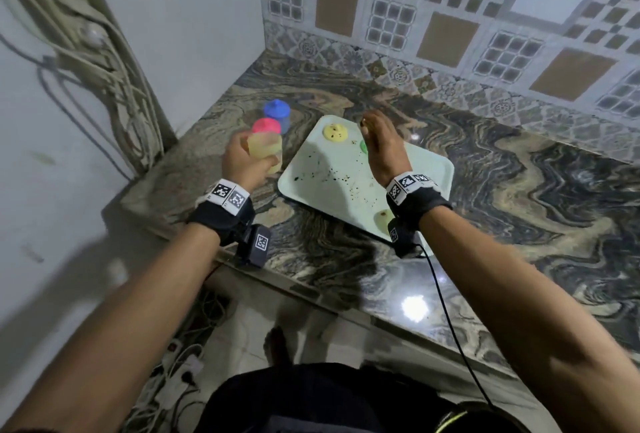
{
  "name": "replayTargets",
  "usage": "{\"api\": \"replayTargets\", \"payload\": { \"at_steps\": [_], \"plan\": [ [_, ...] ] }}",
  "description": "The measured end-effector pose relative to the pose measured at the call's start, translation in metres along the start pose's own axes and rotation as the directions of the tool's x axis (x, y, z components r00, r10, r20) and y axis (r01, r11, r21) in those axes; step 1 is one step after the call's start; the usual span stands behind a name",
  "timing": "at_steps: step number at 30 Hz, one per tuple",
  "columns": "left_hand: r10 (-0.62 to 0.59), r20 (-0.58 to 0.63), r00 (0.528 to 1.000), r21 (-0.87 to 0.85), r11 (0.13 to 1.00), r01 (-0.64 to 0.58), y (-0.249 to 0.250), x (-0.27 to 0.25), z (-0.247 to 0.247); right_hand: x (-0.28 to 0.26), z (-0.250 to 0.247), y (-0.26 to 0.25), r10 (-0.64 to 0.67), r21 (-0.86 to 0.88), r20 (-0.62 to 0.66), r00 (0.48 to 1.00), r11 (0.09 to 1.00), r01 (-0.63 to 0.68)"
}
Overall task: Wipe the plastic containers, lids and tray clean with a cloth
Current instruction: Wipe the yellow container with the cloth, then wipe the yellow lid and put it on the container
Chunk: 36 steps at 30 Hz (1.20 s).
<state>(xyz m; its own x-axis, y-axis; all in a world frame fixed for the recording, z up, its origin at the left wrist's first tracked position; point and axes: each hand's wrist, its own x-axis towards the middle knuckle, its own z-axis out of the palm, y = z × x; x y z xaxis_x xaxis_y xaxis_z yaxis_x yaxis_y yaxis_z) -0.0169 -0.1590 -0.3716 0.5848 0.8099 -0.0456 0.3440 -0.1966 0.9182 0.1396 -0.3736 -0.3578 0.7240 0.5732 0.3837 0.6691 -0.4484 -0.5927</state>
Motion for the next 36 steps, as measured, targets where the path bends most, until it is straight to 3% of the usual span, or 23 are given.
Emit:
{"api": "replayTargets", "payload": {
  "at_steps": [3, 8, 21, 23, 27, 29, 31, 34, 36],
  "plan": [
    [-0.055, -0.088, 0.995, 0.061, 0.996, 0.061, -0.031, -0.003, -0.011, -0.011, 0.011, -0.001, 0.026, 0.023, 0.032, 0.999, 0.999, -0.027],
    [-0.080, -0.133, 0.988, 0.098, 0.991, 0.094, -0.053, 0.005, -0.004, -0.027, 0.020, -0.008, 0.027, 0.055, 0.049, 0.998, 0.998, -0.030],
    [-0.012, -0.063, 0.998, 0.114, 0.993, 0.019, -0.041, 0.036, 0.025, -0.033, 0.001, -0.008, 0.089, 0.104, -0.001, 0.996, 0.991, -0.088],
    [0.042, -0.143, 0.989, 0.157, 0.987, -0.019, -0.042, 0.034, 0.027, -0.032, 0.000, -0.005, 0.097, 0.111, -0.005, 0.995, 0.989, -0.096],
    [0.315, -0.267, 0.911, 0.229, 0.939, -0.258, -0.029, 0.026, 0.041, -0.024, -0.013, 0.006, 0.122, 0.108, -0.054, 0.991, 0.987, -0.115],
    [0.460, -0.212, 0.862, 0.226, 0.881, -0.415, -0.009, 0.023, 0.057, -0.020, -0.020, 0.011, 0.133, 0.107, -0.088, 0.987, 0.987, -0.124],
    [0.549, -0.047, 0.835, 0.216, 0.822, -0.528, 0.009, 0.027, 0.081, -0.018, -0.024, 0.014, 0.162, 0.112, -0.111, 0.981, 0.982, -0.149],
    [0.520, 0.221, 0.825, 0.252, 0.787, -0.564, 0.021, 0.047, 0.119, -0.017, -0.025, 0.020, 0.201, 0.129, -0.152, 0.968, 0.975, -0.182],
    [0.432, 0.350, 0.831, 0.352, 0.762, -0.544, 0.023, 0.066, 0.140, -0.017, -0.023, 0.023, 0.227, 0.134, -0.188, 0.955, 0.970, -0.204]
  ]
}}
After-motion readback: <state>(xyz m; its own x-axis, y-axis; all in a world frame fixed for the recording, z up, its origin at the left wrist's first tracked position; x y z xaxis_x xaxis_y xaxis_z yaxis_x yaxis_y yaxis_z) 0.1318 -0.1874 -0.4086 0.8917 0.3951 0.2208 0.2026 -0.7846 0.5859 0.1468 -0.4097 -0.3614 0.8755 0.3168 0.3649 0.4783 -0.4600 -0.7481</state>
